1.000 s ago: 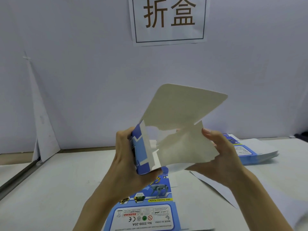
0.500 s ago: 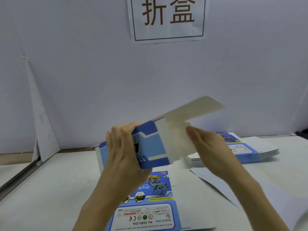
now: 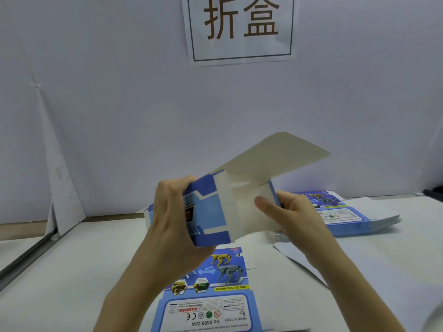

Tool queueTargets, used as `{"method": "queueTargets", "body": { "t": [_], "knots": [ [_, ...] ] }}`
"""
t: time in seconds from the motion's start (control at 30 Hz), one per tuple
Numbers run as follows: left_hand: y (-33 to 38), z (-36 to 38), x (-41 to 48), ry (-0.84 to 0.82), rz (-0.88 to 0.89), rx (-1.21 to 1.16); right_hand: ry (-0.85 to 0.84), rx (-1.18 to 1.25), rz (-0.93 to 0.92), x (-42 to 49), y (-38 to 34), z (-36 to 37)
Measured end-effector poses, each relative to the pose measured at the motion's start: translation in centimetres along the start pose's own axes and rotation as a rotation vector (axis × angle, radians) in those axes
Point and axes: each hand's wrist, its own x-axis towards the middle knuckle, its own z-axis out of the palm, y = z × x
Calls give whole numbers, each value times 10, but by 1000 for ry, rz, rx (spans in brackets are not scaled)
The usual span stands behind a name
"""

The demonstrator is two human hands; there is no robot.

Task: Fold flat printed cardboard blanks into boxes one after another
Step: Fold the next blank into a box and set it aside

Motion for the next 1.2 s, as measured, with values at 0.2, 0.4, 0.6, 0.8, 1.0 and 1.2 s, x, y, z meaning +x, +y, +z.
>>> {"method": "queueTargets", "body": {
  "t": [0.2,0.4,0.6,0.8,1.0,1.2],
  "knots": [
    [1,-1,-2,-99,-110,-191,-66,-115,125,-6,-9,-11],
    [21,3,4,-284,-625,-533,196,-385,225,0,-7,-11],
    [31,7,17,-240,-818,-858,244,-580,145,-3,-12,-6],
    [21,6,12,-231,-845,-748,239,-677,25,-9,-16,1],
    [3,20,-3,-57,-782,-89,248,-825,-197,-18,-20,20],
    [1,25,-5,29,-674,162,223,-838,-141,-12,-13,22]
  ]
}}
